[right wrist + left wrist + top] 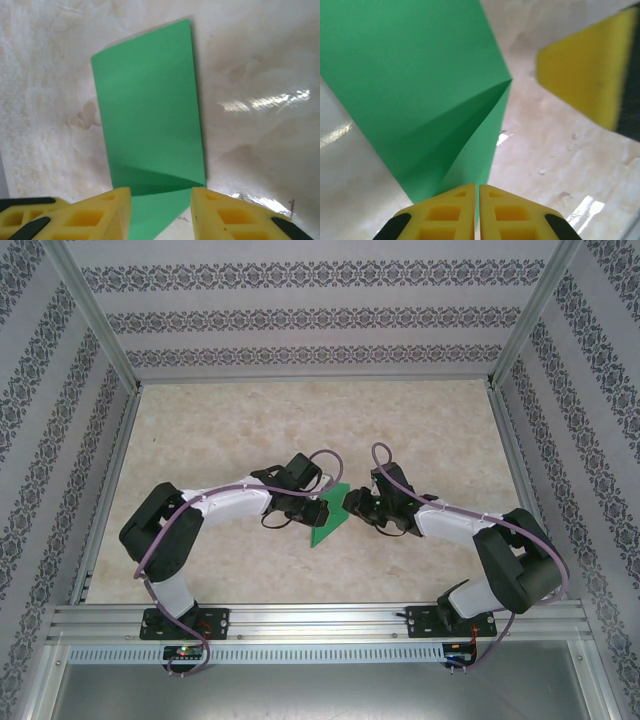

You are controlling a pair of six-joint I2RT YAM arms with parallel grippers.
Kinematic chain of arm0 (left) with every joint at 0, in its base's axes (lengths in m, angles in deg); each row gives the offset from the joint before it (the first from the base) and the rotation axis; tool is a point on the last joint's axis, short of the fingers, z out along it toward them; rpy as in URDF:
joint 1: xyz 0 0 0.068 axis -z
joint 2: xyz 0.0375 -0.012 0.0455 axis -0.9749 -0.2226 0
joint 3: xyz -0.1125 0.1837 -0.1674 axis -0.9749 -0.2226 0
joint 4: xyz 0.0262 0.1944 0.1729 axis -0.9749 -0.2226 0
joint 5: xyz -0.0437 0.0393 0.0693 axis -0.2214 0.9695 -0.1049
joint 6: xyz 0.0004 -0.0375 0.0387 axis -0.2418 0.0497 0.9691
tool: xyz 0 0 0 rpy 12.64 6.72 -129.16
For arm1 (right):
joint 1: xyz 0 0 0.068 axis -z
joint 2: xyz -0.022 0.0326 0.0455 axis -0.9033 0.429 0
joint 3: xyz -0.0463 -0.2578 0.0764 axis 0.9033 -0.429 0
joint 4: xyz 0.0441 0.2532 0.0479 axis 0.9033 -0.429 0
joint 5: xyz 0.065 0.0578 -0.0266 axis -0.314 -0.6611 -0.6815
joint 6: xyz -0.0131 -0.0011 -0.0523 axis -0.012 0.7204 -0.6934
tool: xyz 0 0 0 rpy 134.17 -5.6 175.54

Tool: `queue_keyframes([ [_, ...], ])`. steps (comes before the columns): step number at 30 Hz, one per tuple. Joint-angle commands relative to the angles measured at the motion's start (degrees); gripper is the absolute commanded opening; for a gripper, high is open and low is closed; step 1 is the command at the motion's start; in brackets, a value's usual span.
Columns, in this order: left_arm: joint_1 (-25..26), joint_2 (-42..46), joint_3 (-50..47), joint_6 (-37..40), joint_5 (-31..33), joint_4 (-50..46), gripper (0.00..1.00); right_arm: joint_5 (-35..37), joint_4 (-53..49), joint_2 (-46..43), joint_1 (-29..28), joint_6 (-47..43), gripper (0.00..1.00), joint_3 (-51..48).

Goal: Fold a paper plane with a square sheet of paper (pick it up from the middle)
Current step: Third fold the triangle at the center of the table, then fourth fold the wing at the center of the table.

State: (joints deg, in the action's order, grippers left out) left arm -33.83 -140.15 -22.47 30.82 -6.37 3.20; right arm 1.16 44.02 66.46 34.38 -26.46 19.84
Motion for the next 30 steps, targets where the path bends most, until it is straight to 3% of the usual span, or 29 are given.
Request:
queue_keyframes([
  [1, 0.28, -1.19, 0.56, -0.09, 2.89, 0.63, 0.10, -1.22, 2.89, -0.24, 0.34, 0.29, 0.37, -0.97],
  [8, 0.28, -2.13, -0.08, 0.28, 6.30, 0.40, 0.09, -4.09, 7.77, 2.71, 0.08, 1.60, 0.38, -1.68],
  [22, 0.20, -2.80, -0.72, 0.13, 5.62, 1.25, 0.08, -8.63, 15.23, 8.49, -0.54, 2.16, 0.39, -0.03],
  [30, 0.20, -2.59, -0.89, -0.44, 5.90, 1.69, 0.09, -11.74, 14.13, 10.73, -0.81, -4.30, 0.38, 1.31],
])
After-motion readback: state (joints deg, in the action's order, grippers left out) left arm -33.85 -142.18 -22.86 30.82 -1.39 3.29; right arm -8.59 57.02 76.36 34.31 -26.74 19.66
